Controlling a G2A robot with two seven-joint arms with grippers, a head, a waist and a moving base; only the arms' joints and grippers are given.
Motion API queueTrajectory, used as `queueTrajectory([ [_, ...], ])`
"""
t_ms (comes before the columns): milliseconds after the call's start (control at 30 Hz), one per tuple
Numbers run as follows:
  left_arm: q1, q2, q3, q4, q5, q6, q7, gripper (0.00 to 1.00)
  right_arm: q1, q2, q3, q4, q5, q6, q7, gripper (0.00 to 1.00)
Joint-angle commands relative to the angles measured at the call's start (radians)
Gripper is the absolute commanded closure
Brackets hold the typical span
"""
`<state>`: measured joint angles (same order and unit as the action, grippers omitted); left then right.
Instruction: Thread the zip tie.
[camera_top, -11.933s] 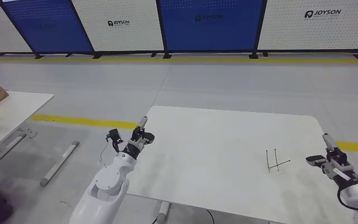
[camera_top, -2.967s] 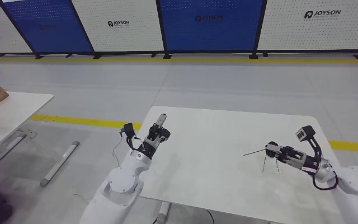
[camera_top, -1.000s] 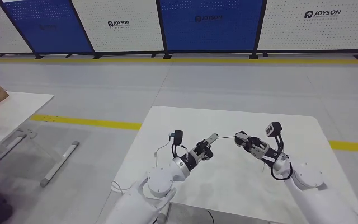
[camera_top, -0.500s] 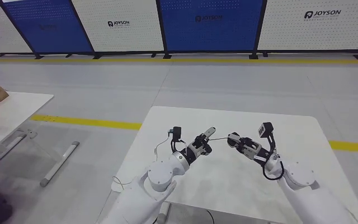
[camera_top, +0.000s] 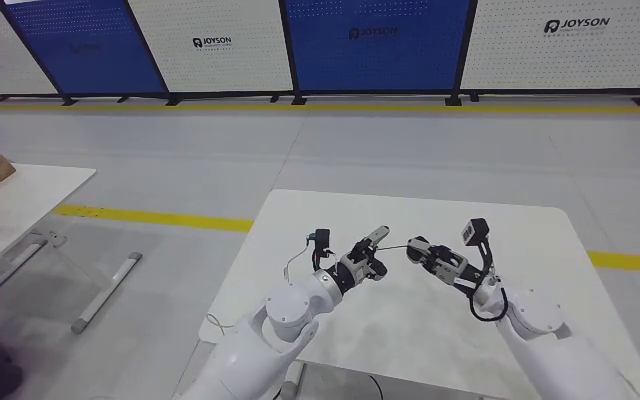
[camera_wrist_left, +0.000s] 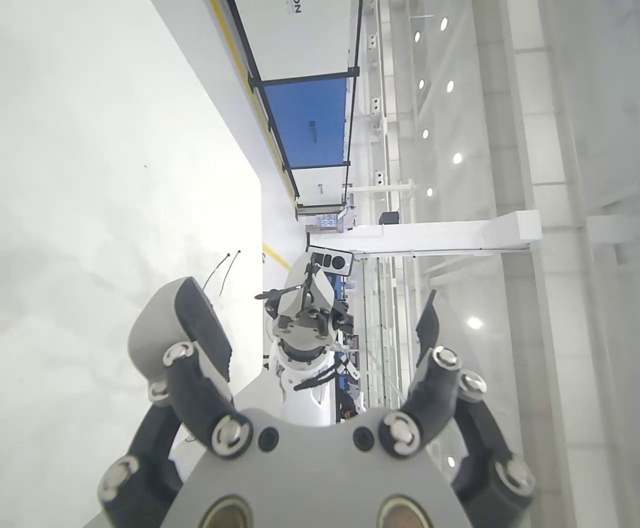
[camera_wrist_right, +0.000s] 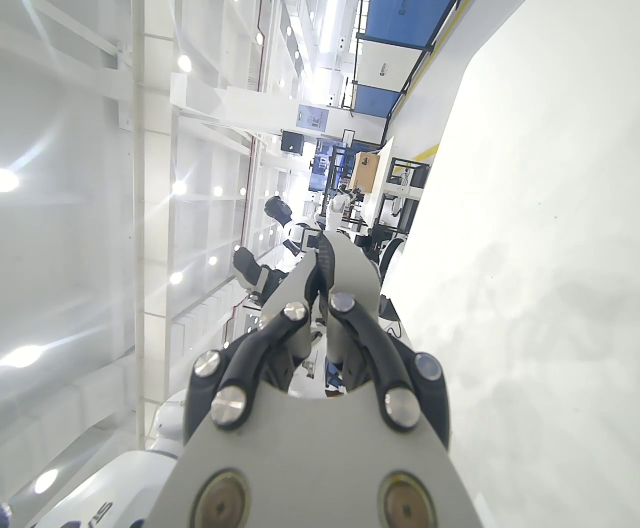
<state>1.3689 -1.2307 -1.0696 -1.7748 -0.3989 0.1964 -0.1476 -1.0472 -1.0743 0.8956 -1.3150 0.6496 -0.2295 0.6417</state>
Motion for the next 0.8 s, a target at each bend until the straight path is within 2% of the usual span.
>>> queueTrajectory([
  [0,0.000,0.000,0.000,0.000,0.000,0.000,0.000,0.00,-0.014,-0.003,0.010,-0.011,0.012,-0.009,-0.019,1.00],
  [167,0.000,0.000,0.000,0.000,0.000,0.000,0.000,0.00,-0.022,-0.018,-0.019,-0.031,-0.044,0.007,-0.082,1.00],
  [433,0.002,0.000,0.004,0.001,0.015,-0.007,0.003,0.00,-0.022,-0.018,-0.019,-0.031,-0.044,0.007,-0.082,1.00],
  [500,0.001,-0.001,0.008,0.008,0.026,-0.006,0.019,0.00,-0.022,-0.018,-0.019,-0.031,-0.044,0.007,-0.082,1.00],
  [533,-0.006,-0.002,0.014,0.014,0.040,0.008,0.023,0.00,-0.022,-0.018,-0.019,-0.031,-0.044,0.007,-0.082,1.00],
  [633,-0.018,-0.005,0.022,0.030,0.052,-0.008,0.034,0.00,-0.022,-0.018,-0.019,-0.031,-0.044,0.007,-0.082,1.00],
  [700,-0.023,-0.007,0.021,0.042,0.031,-0.020,0.030,0.00,-0.022,-0.018,-0.019,-0.031,-0.044,0.007,-0.082,1.00],
  [767,-0.028,-0.010,0.015,0.054,-0.003,-0.011,0.033,0.00,-0.022,-0.018,-0.019,-0.031,-0.044,0.007,-0.082,1.00],
])
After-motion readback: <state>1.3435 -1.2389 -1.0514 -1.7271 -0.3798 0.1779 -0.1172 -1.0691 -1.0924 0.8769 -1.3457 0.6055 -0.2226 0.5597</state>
